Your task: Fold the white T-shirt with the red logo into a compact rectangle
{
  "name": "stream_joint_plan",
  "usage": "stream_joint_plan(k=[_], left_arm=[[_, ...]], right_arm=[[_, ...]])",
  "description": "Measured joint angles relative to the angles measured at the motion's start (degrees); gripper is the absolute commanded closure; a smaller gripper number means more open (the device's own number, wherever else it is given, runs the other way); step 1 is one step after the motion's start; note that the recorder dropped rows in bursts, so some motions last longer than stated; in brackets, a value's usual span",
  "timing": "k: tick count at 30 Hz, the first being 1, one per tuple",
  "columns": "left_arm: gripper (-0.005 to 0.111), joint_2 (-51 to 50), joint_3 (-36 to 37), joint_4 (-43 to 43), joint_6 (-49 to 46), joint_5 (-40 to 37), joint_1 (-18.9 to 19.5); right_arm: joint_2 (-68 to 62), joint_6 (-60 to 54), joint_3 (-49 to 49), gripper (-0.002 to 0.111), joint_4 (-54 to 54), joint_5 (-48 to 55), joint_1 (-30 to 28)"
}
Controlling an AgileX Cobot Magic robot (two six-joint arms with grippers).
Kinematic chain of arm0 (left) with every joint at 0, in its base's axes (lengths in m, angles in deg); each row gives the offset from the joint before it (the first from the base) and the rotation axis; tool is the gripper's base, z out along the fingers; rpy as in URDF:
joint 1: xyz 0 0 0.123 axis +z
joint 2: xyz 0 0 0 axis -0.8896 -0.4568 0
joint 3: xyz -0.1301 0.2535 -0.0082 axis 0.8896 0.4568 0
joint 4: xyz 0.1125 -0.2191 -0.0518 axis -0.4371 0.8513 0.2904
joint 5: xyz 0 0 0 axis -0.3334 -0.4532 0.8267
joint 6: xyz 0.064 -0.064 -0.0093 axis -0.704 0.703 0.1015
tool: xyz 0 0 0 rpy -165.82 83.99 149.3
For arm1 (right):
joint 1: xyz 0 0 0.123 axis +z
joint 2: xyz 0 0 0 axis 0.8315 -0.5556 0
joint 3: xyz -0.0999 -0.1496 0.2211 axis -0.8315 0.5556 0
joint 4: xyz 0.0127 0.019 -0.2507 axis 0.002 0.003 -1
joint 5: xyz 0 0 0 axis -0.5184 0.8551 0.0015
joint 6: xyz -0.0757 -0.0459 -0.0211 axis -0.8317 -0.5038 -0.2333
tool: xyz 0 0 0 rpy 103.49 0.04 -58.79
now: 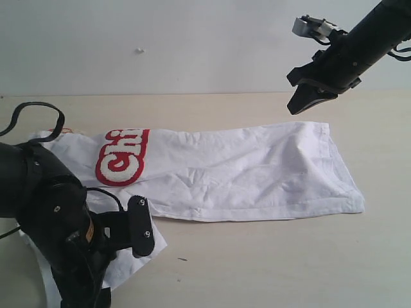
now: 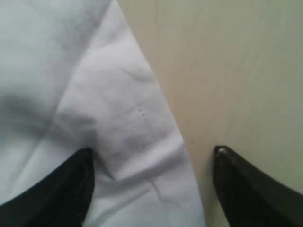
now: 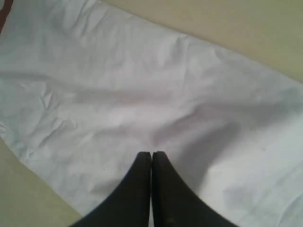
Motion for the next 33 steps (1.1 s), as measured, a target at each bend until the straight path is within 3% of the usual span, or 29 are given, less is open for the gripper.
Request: stream_joint_plan(k=[2, 6, 7, 14, 21, 24, 28, 33], left_arm=[[0.052, -0.66, -0.24, -0.25, 0.0, -0.7, -0.23], [0.102, -1.2, -0.4, -0.38, 0.0, -1.93, -0.33], [0.105, -1.2, -0.4, -1.07, 0.0, -2.24, -0.33], [0.107, 0.4, -1.23, -4.5, 0.0, -6.49, -0.59], [0.107, 9.08, -4.61, -5.35, -1.11, -12.95, -0.59], [0.107, 13.63, -5.42, -10.18, -2.1, -13.8, -0.59], [0.107, 15.12, -6.04, -20.87, -2.2, -8.21, 0.87], [0.107, 12.21, -6.04, -34.42, -2.33, 8.31, 7.78]], right_arm=[[0.0, 0.0, 0.0, 0.105, 0.0, 0.0, 0.0], [0.0, -0.12, 0.0, 0.105, 0.0, 0.0, 0.0], [0.0, -0.12, 0.0, 0.105, 0.0, 0.0, 0.0], [0.0, -0.12, 0.0, 0.105, 0.0, 0.0, 0.0], [0.0, -0.12, 0.0, 0.105, 0.0, 0.0, 0.0], [0.0, -0.12, 0.0, 0.105, 0.0, 0.0, 0.0], [0.0, -0.12, 0.0, 0.105, 0.0, 0.0, 0.0], [0.0, -0.12, 0.0, 0.105, 0.0, -0.2, 0.0]])
